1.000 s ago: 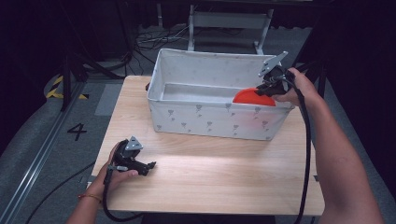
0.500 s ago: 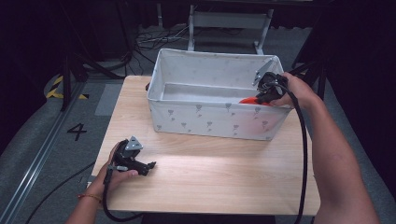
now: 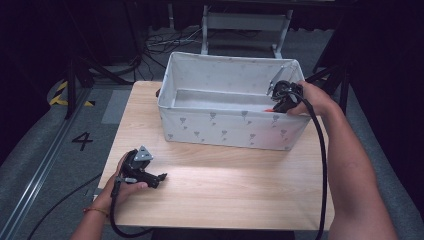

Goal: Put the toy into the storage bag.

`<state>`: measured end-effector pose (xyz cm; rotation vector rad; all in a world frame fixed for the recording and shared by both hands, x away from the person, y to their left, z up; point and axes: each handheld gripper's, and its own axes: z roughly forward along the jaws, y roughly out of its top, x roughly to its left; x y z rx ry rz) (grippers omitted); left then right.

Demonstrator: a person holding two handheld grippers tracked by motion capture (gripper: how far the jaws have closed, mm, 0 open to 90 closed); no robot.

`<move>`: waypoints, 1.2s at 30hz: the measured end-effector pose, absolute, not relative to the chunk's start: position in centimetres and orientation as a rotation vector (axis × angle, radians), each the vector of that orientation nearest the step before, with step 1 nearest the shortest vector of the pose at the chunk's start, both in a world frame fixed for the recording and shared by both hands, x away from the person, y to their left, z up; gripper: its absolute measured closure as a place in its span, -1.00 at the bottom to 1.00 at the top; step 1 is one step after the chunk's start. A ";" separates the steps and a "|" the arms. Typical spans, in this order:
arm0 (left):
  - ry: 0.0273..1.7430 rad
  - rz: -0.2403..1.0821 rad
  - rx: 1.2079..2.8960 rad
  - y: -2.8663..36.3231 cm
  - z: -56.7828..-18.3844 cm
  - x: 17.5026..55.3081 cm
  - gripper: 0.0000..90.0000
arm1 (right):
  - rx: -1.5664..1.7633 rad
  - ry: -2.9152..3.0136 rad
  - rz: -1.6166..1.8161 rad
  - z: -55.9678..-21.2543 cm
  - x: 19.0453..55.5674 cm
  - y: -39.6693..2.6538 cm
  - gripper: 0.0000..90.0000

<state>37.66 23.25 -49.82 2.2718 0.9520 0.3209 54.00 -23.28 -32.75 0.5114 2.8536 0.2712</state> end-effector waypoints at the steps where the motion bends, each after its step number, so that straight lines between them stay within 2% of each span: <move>1: 0.952 0.321 2.272 23.3 -49.8 37.7 -0.99 | 0.511 2.854 0.271 -32.7 54.0 -23.3 0.74; 2: 0.952 0.321 2.272 23.3 -49.8 37.7 -0.99 | 0.527 2.849 0.275 -32.7 54.0 -23.4 0.76; 3: 0.953 0.321 2.271 23.2 -49.8 37.7 -0.99 | 0.549 2.842 0.308 -32.6 53.9 -23.6 0.64; 10: 0.954 0.323 2.271 23.2 -49.8 37.6 -0.99 | 0.631 2.749 0.414 -31.8 53.5 -24.5 0.38; 12: 0.954 0.323 2.271 23.2 -49.8 37.6 -0.99 | 0.649 2.737 0.432 -31.6 53.4 -24.7 0.36; 13: 0.956 0.324 2.271 23.2 -49.8 37.6 -0.99 | 0.664 2.709 0.470 -31.4 53.2 -24.9 0.27; 15: 0.958 0.326 2.270 23.2 -49.8 37.6 -0.99 | 0.698 2.689 0.494 -31.3 53.2 -25.1 0.27; 20: 0.964 0.319 2.269 23.2 -49.8 37.5 -0.99 | 0.795 2.596 0.662 -31.0 52.6 -25.8 0.05; 23: 0.963 0.320 2.270 23.2 -49.8 37.5 -0.99 | 0.866 2.515 0.772 -30.6 52.1 -26.5 0.00; 36: 0.964 0.320 2.270 23.2 -49.8 37.5 -0.99 | 0.941 2.334 0.935 -28.9 49.3 -27.4 -0.37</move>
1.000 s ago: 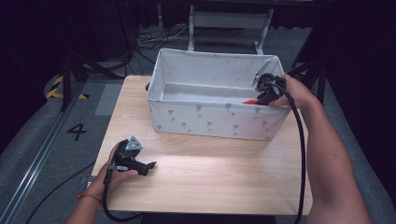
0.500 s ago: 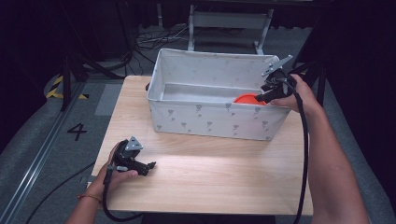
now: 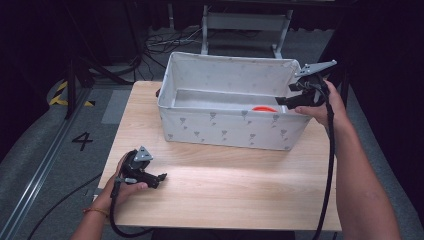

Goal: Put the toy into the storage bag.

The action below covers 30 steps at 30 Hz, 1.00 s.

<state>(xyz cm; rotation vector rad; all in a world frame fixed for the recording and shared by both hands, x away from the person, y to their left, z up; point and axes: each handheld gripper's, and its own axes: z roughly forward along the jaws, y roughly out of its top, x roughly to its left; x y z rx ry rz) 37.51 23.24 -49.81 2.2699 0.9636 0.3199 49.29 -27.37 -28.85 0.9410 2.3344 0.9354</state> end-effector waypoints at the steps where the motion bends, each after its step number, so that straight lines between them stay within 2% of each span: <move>1: 0.965 0.322 2.269 23.2 -49.8 37.5 -0.99 | 0.951 2.307 0.961 -28.6 48.7 -27.6 -0.40; 16: 0.973 0.320 2.263 23.3 -49.8 37.4 -0.99 | 0.930 2.204 0.965 -27.8 44.8 -29.0 -0.43; 30: 0.977 0.332 2.261 23.3 -49.8 37.3 -0.99 | 0.891 2.196 0.906 -29.0 41.3 -29.4 -0.41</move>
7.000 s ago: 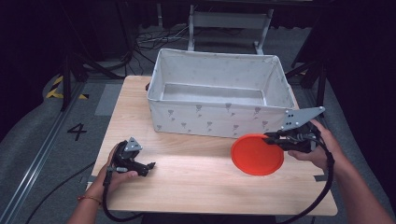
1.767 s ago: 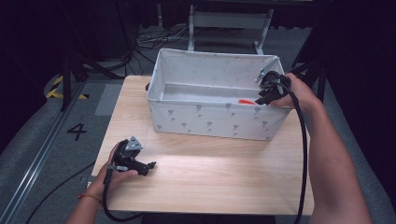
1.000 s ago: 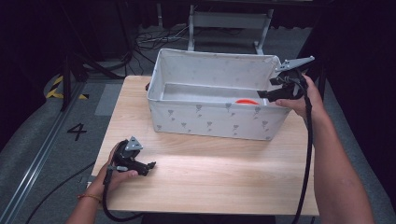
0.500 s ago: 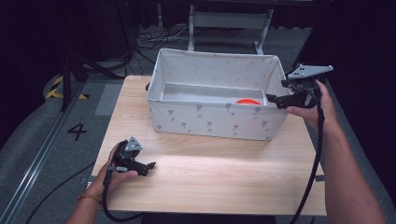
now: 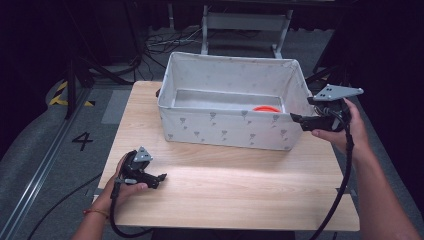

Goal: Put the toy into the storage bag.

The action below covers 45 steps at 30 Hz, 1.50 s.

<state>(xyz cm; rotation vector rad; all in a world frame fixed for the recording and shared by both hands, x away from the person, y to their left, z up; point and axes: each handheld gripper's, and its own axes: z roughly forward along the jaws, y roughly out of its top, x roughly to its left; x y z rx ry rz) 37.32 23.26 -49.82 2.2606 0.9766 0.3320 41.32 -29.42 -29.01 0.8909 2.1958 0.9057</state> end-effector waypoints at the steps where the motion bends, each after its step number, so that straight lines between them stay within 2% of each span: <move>1: 0.977 0.332 2.261 23.3 -49.8 37.3 -0.99 | 0.886 2.198 0.905 -29.1 41.1 -29.4 -0.41; 11: 0.977 0.335 2.262 23.3 -49.8 37.3 -0.99 | 0.870 2.180 0.882 -30.5 38.9 -30.1 -0.41; 24: 0.978 0.341 2.263 23.3 -49.8 37.3 -0.99 | 0.898 2.208 0.763 -34.4 36.7 -31.8 -0.45; 34: 0.977 0.333 2.267 23.4 -49.8 37.3 -0.99 | 0.941 2.284 0.631 -38.9 35.5 -33.0 -0.43; 45: 0.978 0.336 2.264 23.3 -49.8 37.2 -0.99 | 1.024 2.324 0.708 -43.0 35.0 -34.5 -0.43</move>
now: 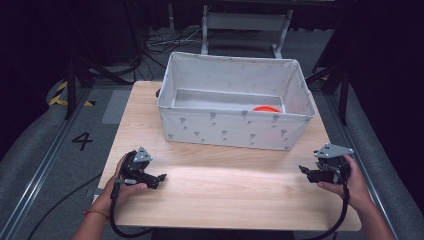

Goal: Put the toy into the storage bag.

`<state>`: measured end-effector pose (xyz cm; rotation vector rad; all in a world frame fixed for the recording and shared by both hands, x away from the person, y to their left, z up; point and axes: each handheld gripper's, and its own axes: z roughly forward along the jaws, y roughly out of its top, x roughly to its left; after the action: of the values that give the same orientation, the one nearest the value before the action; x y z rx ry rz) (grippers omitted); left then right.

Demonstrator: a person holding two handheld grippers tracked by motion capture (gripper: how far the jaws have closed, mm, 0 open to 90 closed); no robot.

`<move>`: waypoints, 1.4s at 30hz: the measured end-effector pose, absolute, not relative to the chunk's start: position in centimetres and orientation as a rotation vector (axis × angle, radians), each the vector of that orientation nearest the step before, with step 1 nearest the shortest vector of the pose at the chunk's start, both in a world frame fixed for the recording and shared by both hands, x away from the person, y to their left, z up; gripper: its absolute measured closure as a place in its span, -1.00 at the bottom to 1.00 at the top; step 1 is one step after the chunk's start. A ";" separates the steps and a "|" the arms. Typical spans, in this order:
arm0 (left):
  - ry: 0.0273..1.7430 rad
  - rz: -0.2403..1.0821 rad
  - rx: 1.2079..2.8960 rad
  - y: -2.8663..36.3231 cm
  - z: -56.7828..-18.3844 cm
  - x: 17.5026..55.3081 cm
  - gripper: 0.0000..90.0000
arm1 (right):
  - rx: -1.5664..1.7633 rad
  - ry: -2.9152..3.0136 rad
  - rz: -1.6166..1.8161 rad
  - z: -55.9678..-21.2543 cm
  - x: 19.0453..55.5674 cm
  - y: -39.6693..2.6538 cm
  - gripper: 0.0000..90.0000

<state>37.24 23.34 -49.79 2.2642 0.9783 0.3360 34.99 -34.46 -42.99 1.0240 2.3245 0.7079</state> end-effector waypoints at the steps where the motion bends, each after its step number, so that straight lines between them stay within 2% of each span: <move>1: 0.978 0.336 2.264 23.3 -49.8 37.2 -0.99 | 1.036 2.327 0.713 -43.3 35.0 -34.6 -0.43; 11: 0.983 0.326 2.260 23.3 -49.8 37.2 -0.99 | 1.156 2.342 0.844 -47.0 33.8 -36.9 -0.43; 22: 0.984 0.331 2.258 23.3 -49.8 37.2 -0.99 | 1.193 2.310 0.939 -49.0 31.7 -38.3 -0.43; 27: 0.984 0.332 2.260 23.3 -49.8 37.2 -0.99 | 1.266 2.257 0.995 -50.2 30.9 -39.4 -0.55; 42: 0.994 0.336 2.260 23.4 -49.8 37.1 -0.99 | 1.267 2.247 0.991 -50.3 30.9 -39.5 -0.58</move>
<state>37.05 23.36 -49.79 2.2598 0.9936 0.3362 30.91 -39.50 -50.29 1.2674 2.2466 0.9914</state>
